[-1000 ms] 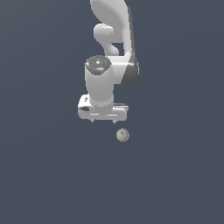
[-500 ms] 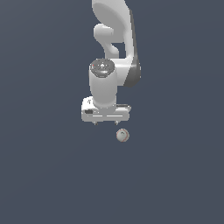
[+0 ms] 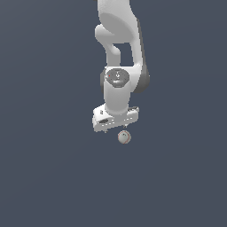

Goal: Pick up the object and move it to a goal position.

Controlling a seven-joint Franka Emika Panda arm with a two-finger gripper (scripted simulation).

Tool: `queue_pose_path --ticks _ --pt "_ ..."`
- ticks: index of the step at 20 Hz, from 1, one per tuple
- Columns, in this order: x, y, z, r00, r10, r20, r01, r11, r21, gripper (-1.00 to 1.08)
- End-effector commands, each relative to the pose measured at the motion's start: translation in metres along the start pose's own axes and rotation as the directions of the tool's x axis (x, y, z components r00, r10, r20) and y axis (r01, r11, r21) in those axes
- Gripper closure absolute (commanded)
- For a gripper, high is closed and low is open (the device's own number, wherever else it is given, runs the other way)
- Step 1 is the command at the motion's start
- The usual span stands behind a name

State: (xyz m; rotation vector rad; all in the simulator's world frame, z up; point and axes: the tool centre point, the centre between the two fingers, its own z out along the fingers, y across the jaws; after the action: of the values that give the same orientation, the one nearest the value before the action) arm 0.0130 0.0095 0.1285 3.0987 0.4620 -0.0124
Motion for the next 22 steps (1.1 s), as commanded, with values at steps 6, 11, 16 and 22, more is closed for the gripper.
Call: queue_pose_path --ticks 6,11,16,22 --pt "0.011 -0.030 0.020 0.975 -0.223 -0.006 0.223 0.975 0.002 -0.92" --pt "0.014 -0.042 0.027 0.952 -0.305 -0.009 0.305 0.952 0.003 -0.92" --pt "0.016 -0.047 0.030 0.941 -0.339 -0.011 0.339 0.941 0.004 -0.92" --pt "0.015 -0.047 0.036 0.942 -0.335 -0.010 0.335 0.942 0.004 -0.92"
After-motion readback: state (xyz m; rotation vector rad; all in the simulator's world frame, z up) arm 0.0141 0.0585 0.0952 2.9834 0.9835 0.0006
